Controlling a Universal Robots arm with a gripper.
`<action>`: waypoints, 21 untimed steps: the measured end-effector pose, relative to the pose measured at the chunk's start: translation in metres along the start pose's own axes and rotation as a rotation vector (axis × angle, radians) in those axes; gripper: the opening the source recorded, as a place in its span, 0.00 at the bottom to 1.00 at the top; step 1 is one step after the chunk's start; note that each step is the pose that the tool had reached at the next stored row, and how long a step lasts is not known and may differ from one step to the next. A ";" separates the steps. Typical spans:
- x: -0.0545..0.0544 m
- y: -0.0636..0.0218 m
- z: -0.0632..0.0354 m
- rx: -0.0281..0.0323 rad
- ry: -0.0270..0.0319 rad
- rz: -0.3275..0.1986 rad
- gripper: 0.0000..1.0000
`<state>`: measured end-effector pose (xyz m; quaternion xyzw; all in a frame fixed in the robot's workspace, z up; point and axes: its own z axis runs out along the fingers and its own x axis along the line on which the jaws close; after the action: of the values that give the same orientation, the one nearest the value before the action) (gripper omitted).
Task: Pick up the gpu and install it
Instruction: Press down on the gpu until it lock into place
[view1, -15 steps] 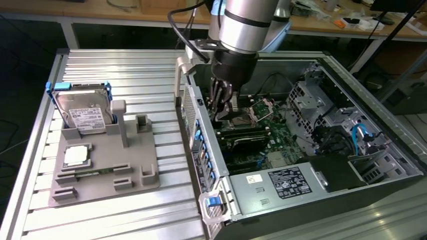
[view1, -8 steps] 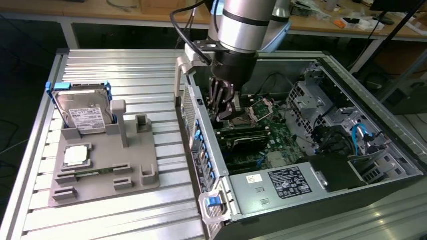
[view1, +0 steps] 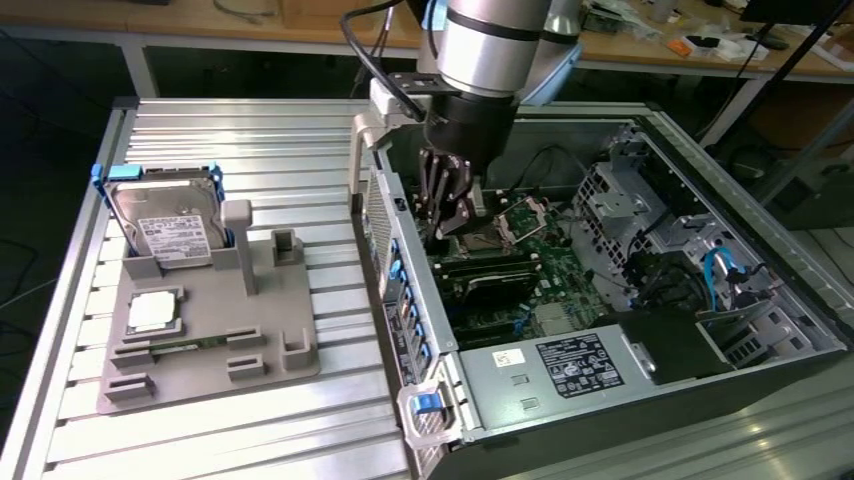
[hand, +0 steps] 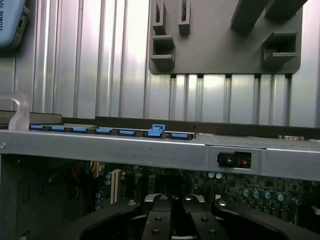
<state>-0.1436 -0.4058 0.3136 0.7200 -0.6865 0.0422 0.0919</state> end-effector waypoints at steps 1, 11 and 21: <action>0.000 0.0001 -0.0008 0.0027 0.0004 0.000 0.10; 0.004 0.0097 -0.0006 0.0490 0.0032 0.009 0.10; 0.014 0.0211 0.0022 0.0714 0.0040 0.014 0.10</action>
<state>-0.1641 -0.4207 0.3157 0.7180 -0.6894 0.0688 0.0672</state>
